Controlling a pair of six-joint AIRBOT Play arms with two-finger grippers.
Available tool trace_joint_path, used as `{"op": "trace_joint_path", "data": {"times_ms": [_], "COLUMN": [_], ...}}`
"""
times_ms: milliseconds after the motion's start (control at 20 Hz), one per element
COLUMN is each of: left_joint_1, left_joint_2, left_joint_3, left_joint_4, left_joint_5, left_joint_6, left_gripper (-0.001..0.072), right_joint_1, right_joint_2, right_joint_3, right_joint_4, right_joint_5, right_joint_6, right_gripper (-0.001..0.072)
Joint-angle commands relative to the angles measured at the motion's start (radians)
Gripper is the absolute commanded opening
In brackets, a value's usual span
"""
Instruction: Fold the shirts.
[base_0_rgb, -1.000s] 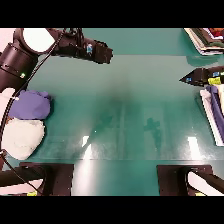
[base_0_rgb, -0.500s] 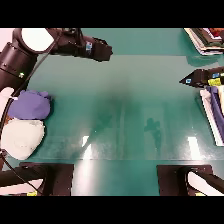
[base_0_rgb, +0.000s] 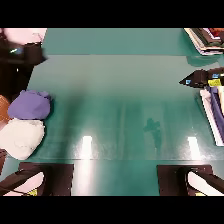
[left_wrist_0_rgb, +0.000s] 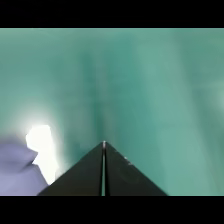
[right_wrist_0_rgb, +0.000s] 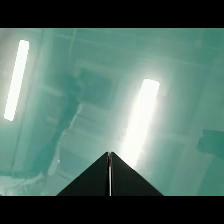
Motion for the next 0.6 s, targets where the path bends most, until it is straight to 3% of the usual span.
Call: {"op": "trace_joint_path", "data": {"times_ms": [0, 50, 100, 150, 200, 400, 550], "left_joint_1": [0.219, 0.25, 0.268, 0.278, 0.282, 0.282, 0.282], "left_joint_2": [0.058, 0.057, 0.05, 0.042, 0.032, -0.045, -0.121], "left_joint_3": [-0.146, -0.194, -0.243, -0.3, -0.36, -0.537, -0.563], "left_joint_4": [0.086, 0.086, 0.087, 0.091, 0.095, 0.14, 0.149], "left_joint_5": [-0.049, -0.021, 0.009, 0.048, 0.085, 0.195, 0.206], "left_joint_6": [0.006, 0.006, 0.006, 0.005, 0.005, -0.014, -0.037], "left_gripper": [0.0033, 0.0035, 0.0178, 0.0518, 0.0684, 0.0673, 0.0671], "right_joint_1": [0.001, 0.001, 0.002, 0.001, 0.001, 0.002, 0.002], "right_joint_2": [0.001, 0.001, 0.001, 0.0, 0.001, 0.0, 0.0], "right_joint_3": [0.0, 0.0, 0.0, 0.0, 0.0, 0.0, 0.0], "right_joint_4": [0.0, 0.001, 0.001, 0.001, 0.0, 0.001, 0.001], "right_joint_5": [-0.01, -0.01, -0.009, -0.011, -0.015, -0.028, -0.046], "right_joint_6": [0.0, 0.0, 0.0, 0.0, 0.0, 0.0, 0.0], "right_gripper": [0.0019, 0.0019, 0.0018, 0.0019, 0.0019, 0.0019, 0.0019]}}
